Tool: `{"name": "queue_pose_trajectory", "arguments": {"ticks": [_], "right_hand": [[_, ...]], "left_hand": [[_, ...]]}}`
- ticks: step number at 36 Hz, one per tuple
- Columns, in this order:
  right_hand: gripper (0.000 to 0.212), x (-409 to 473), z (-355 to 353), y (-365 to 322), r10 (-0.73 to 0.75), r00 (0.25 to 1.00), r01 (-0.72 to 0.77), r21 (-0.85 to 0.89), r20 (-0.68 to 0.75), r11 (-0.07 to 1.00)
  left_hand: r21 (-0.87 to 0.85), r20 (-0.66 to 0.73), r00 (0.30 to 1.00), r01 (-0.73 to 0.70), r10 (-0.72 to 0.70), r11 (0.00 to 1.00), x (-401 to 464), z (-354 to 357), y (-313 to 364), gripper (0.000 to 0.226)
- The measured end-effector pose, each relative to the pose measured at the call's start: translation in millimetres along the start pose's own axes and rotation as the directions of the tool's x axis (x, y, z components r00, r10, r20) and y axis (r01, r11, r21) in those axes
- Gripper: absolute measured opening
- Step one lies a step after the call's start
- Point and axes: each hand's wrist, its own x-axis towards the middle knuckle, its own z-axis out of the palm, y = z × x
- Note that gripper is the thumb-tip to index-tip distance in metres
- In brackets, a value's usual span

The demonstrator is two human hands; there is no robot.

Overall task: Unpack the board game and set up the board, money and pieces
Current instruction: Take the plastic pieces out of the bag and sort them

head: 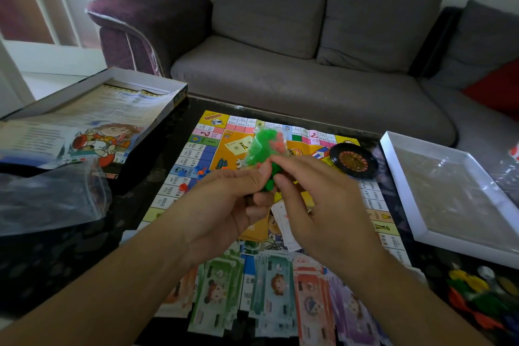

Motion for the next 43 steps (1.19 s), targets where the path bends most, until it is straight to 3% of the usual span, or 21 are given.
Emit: {"name": "queue_pose_trajectory", "arguments": {"ticks": [5,10,19,25,43], "right_hand": [[0.032,-0.6,1.6,-3.3,-0.048,0.999,0.049,-0.113,0.007,0.992],[0.027,-0.8,1.9,-4.7,-0.050,0.998,0.053,-0.102,0.025,0.993],[0.025,3.1,-9.5,-4.5,0.126,0.984,-0.154,0.235,0.129,0.960],[0.025,6.3,-10.8,-0.5,0.253,0.951,-0.301,0.333,0.180,0.894],[0.019,0.3,-5.8,-5.1,0.008,0.999,-0.005,0.088,-0.037,0.996]], "left_hand": [[0.005,0.012,1.000,0.006,-0.006,1.000,-2.1,4.0,0.4,0.021],[0.048,0.012,1.000,0.000,-0.001,0.999,-3.6,8.3,-0.8,0.022],[0.120,0.025,1.000,0.007,-0.010,0.993,-6.4,4.6,4.9,0.032],[0.119,0.028,1.000,0.003,-0.007,0.993,-5.8,0.6,7.4,0.027],[0.083,0.060,0.998,0.007,-0.012,0.997,-5.2,2.1,1.7,0.020]]}}
